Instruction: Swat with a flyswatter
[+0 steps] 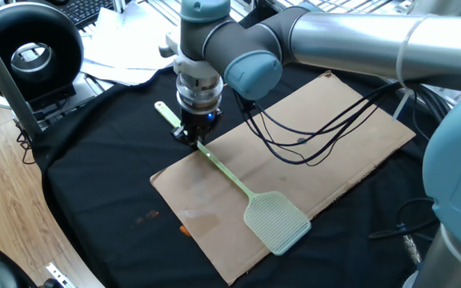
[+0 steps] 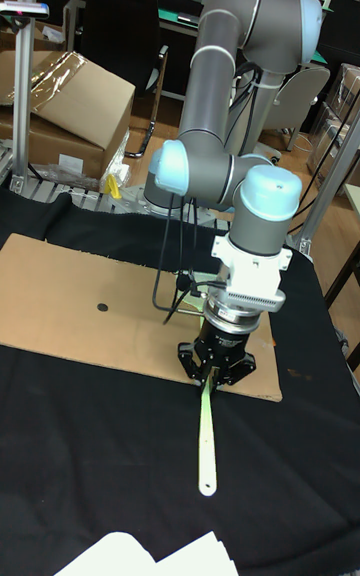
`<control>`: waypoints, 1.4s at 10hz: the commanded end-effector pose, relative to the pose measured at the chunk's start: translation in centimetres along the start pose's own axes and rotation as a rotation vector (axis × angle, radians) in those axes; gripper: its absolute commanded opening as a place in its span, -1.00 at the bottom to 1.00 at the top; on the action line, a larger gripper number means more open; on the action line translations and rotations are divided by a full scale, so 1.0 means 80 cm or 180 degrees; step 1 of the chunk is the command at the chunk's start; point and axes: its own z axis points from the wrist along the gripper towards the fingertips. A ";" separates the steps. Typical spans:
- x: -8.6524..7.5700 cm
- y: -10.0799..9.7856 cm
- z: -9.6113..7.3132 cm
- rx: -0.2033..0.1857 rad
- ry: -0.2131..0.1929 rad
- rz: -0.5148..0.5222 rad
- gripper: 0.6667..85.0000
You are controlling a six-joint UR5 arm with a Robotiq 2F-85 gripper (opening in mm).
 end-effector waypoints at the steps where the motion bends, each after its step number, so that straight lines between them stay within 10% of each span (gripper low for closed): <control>1: 0.000 -0.009 -0.014 0.0059 0.0079 0.0137 -0.97; 4: -0.001 -0.008 -0.032 0.0225 0.0167 0.0092 -0.98; 8: 0.002 -0.027 -0.118 0.0500 0.0321 -0.0592 -0.99; 10: -0.030 -0.060 -0.142 0.0701 0.0163 -0.1105 -0.99; 13: -0.067 -0.039 -0.148 0.0456 -0.0122 -0.1580 -0.99; 14: -0.077 -0.046 -0.148 0.0555 -0.0169 -0.1698 -0.99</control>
